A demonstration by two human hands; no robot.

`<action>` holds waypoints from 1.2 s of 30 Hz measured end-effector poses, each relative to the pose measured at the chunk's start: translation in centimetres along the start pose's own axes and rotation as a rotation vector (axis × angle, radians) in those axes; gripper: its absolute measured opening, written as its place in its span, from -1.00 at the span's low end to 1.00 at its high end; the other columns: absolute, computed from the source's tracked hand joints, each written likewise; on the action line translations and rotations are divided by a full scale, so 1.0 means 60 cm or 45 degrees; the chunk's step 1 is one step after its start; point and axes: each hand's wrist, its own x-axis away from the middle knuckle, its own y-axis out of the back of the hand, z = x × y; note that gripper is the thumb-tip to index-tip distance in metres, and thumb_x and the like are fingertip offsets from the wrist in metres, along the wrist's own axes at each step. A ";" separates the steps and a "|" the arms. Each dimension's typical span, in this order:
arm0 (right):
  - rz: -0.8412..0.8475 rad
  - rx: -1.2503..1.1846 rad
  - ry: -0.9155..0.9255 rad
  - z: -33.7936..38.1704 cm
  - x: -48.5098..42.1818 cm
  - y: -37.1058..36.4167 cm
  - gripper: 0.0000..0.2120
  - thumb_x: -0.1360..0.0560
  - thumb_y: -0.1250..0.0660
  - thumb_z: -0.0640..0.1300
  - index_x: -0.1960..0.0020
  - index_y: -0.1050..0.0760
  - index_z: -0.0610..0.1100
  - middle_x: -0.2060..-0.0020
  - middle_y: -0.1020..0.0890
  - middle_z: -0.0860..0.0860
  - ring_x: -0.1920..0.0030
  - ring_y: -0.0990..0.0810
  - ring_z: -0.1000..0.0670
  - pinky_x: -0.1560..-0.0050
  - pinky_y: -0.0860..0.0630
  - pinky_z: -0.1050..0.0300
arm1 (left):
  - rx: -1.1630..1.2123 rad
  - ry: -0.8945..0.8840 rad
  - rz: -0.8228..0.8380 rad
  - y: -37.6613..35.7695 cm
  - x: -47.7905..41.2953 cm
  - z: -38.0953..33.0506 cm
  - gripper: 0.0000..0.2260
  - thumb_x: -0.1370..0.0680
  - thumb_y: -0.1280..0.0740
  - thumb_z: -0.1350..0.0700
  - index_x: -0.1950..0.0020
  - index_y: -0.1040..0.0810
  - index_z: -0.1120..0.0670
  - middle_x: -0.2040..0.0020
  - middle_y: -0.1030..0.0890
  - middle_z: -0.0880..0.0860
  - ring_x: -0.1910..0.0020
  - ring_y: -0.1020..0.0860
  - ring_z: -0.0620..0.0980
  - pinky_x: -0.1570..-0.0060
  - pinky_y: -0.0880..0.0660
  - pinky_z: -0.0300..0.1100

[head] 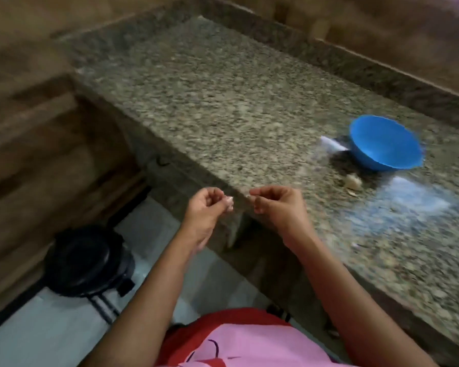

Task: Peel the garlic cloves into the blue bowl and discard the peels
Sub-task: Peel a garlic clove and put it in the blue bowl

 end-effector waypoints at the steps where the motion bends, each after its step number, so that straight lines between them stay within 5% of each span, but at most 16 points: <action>1: 0.066 0.001 0.008 0.004 0.002 -0.045 -0.86 -0.43 -0.43 -0.30 0.24 -0.60 -0.09 0.49 -0.58 0.07 0.46 -0.51 0.15 0.37 -0.45 0.30 | 0.055 -0.009 -0.079 0.044 0.004 -0.011 -0.77 -0.49 -0.28 0.44 0.21 -0.40 0.13 0.26 -0.46 0.09 0.34 -0.49 -0.11 0.27 -0.51 -0.37; 7: 0.449 0.166 0.029 0.019 0.010 -0.315 -0.88 -0.43 -0.43 -0.29 0.17 -0.59 -0.08 0.39 -0.59 0.00 0.45 -0.49 0.17 0.34 -0.46 0.28 | -0.001 -0.017 -0.450 0.303 0.026 -0.054 -0.77 -0.49 -0.29 0.44 0.25 -0.41 0.14 0.33 -0.47 0.08 0.45 -0.50 -0.17 0.41 -0.44 -0.40; 14: 0.824 0.352 -0.134 0.000 -0.015 -0.583 -0.86 -0.47 -0.28 -0.46 0.07 -0.58 -0.32 0.45 -0.53 -0.03 0.48 -0.46 0.10 0.41 -0.45 0.31 | 0.170 0.111 -0.792 0.551 0.049 -0.042 -0.80 -0.54 -0.24 0.41 0.19 -0.55 0.18 0.26 -0.57 0.07 0.27 -0.53 -0.05 0.19 -0.51 -0.31; 18: 0.960 0.458 -0.272 -0.027 -0.038 -0.711 -0.85 -0.48 -0.26 -0.47 0.01 -0.57 -0.37 0.47 -0.50 -0.08 0.46 -0.43 0.04 0.44 -0.41 0.30 | 0.200 0.210 -0.965 0.653 0.035 -0.021 -0.82 -0.54 -0.19 0.46 -0.07 -0.53 0.38 0.22 -0.56 0.12 0.24 -0.53 -0.04 0.27 -0.54 -0.39; 22: 0.959 0.541 -0.459 -0.075 -0.071 -0.817 -0.88 -0.49 -0.26 -0.45 0.06 -0.57 -0.39 0.46 -0.49 -0.10 0.54 -0.43 0.04 0.49 -0.41 0.29 | 0.315 0.377 -1.118 0.729 -0.004 0.011 -0.80 -0.54 -0.19 0.46 -0.11 -0.52 0.38 0.23 -0.53 0.15 0.26 -0.51 0.01 0.28 -0.54 -0.36; 25: 0.877 0.530 -0.662 -0.128 -0.104 -0.868 -0.74 -0.50 -0.19 -0.48 0.31 -0.48 -0.29 0.41 -0.47 -0.13 0.54 -0.42 0.00 0.53 -0.43 0.26 | 0.403 0.594 -1.190 0.768 -0.039 0.048 -0.87 -0.53 -0.21 0.42 0.10 -0.54 0.29 0.28 -0.50 0.17 0.32 -0.48 0.03 0.26 -0.52 -0.27; 28: 0.797 0.592 -0.722 -0.182 -0.132 -0.911 -0.84 -0.50 -0.23 -0.46 0.22 -0.52 -0.34 0.38 -0.49 -0.15 0.43 -0.47 -0.08 0.33 -0.53 0.10 | 0.533 0.705 -1.225 0.800 -0.077 0.097 -0.89 -0.54 -0.22 0.41 0.12 -0.50 0.28 0.31 -0.46 0.15 0.36 -0.44 0.01 0.42 -0.50 -0.31; 31: 0.716 0.586 -0.783 -0.223 -0.155 -0.949 -0.86 -0.53 -0.20 -0.44 0.12 -0.52 -0.36 0.32 -0.50 -0.16 0.40 -0.45 -0.10 0.15 -0.60 -0.02 | 0.470 0.759 -1.258 0.824 -0.111 0.141 -0.88 -0.55 -0.24 0.35 -0.05 -0.48 0.22 0.24 -0.52 0.10 0.27 -0.51 0.01 0.18 -0.52 -0.18; 34: 0.677 0.536 -0.825 -0.242 -0.172 -0.973 -0.86 -0.54 -0.17 -0.46 0.09 -0.50 -0.37 0.27 -0.51 -0.19 0.47 -0.50 -0.11 0.50 -0.51 0.22 | 0.318 0.792 -1.392 0.844 -0.140 0.168 -0.74 -0.47 -0.41 0.23 -0.13 -0.52 0.24 0.01 -0.59 0.18 0.01 -0.56 0.17 -0.09 -0.53 0.05; 36: 0.652 0.597 -0.773 -0.254 -0.177 -0.983 -0.88 -0.50 -0.27 -0.43 0.20 -0.49 -0.33 0.22 -0.58 -0.26 0.42 -0.51 -0.11 0.44 -0.52 0.15 | 0.102 0.855 -1.385 0.853 -0.154 0.164 -0.77 -0.49 -0.41 0.13 -0.02 -0.56 0.27 0.03 -0.60 0.16 0.00 -0.54 0.14 -0.13 -0.49 -0.02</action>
